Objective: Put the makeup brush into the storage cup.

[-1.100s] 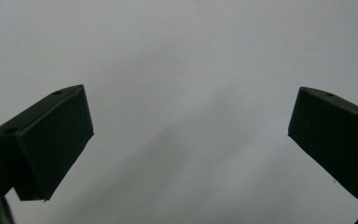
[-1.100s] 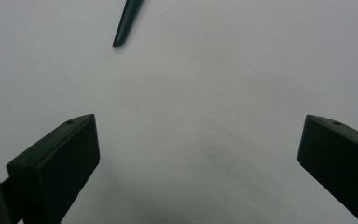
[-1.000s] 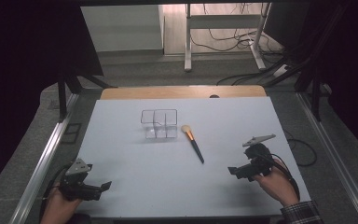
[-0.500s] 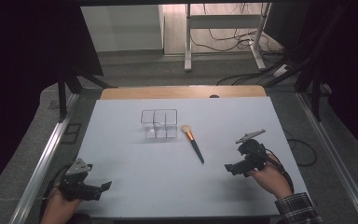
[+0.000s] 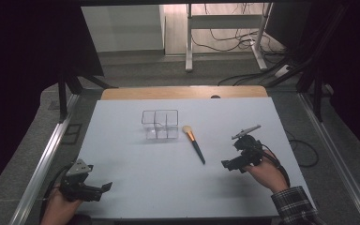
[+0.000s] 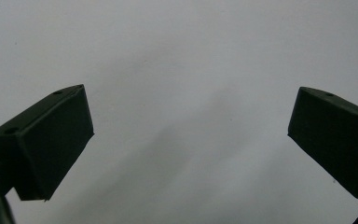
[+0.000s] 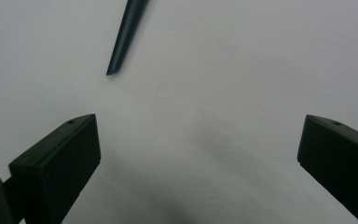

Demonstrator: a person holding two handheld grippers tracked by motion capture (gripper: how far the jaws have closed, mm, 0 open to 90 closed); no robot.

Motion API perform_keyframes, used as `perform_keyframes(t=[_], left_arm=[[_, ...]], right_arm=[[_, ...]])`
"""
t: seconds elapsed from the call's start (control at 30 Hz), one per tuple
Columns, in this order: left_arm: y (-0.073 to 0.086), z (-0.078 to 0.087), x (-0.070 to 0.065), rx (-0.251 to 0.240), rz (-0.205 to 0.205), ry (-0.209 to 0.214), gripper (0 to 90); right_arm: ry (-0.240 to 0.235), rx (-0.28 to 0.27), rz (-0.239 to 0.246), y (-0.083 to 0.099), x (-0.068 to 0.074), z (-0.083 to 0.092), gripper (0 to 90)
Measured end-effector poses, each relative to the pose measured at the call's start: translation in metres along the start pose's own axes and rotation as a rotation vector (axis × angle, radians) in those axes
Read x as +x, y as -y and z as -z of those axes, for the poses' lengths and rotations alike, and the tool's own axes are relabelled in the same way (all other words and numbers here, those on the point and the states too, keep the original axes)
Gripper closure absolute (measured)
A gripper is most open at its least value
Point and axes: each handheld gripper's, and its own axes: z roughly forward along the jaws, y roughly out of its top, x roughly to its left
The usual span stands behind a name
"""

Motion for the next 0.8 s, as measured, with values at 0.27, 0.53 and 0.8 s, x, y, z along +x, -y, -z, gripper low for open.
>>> perform_keyframes(t=[0.27, 0.53, 0.8], left_arm=[[0.000, 0.000, 0.000, 0.000, -0.005, 0.000, 0.4], [0.000, 0.001, 0.001, 0.000, -0.006, 0.000, 0.4], [0.000, 0.000, 0.001, -0.001, -0.005, 0.000, 0.4]], right_arm=[[-0.007, 0.000, -0.010, -0.011, 0.001, -0.005, 0.7], [-0.007, 0.004, 0.002, -0.020, 0.003, -0.012, 0.7], [-0.008, -0.002, 0.010, -0.030, 0.005, -0.019, 0.4]])
